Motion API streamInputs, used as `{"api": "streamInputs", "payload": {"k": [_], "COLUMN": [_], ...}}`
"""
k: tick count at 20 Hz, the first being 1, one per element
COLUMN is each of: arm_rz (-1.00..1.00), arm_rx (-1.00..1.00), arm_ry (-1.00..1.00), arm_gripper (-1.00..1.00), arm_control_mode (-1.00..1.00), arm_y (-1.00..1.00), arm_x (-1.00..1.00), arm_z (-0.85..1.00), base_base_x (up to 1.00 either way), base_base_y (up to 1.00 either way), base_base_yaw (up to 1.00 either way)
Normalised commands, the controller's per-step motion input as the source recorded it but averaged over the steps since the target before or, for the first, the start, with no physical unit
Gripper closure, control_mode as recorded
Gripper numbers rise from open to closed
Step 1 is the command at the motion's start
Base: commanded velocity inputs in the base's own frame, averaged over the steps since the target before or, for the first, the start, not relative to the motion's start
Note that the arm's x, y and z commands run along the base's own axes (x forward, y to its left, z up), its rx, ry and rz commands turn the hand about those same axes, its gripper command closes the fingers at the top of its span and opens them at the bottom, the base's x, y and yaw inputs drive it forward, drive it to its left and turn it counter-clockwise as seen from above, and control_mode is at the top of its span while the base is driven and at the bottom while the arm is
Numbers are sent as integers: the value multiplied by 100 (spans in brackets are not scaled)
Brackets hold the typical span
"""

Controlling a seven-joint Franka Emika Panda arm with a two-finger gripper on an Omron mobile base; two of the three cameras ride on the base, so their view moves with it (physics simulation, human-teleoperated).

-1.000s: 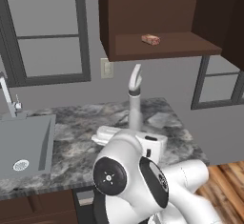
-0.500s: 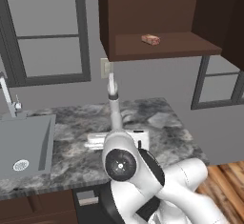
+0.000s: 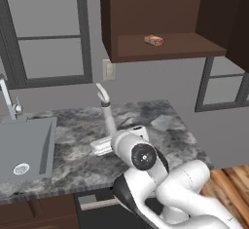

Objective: Locate and retrieve the bar soap and spray from the cabinet. Place them next to the sink.

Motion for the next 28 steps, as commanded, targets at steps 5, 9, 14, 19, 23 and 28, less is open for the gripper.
{"api": "streamInputs", "payload": {"k": [5,9,14,19,23,28], "arm_rz": [38,33,9,9,7,4], "arm_rx": [2,0,0,0,0,3], "arm_ry": [5,11,8,-3,-9,-1], "arm_gripper": [100,100,100,100,100,100], "arm_control_mode": [-100,-100,-100,-100,-100,-100], "arm_y": [2,8,2,0,3,12], "arm_x": [52,51,10,18,40,42], "arm_z": [-34,-35,-7,-14,-16,-30], "base_base_x": [0,0,0,0,0,0], "base_base_y": [0,0,0,0,0,0], "base_base_yaw": [0,0,0,0,0,0]}}
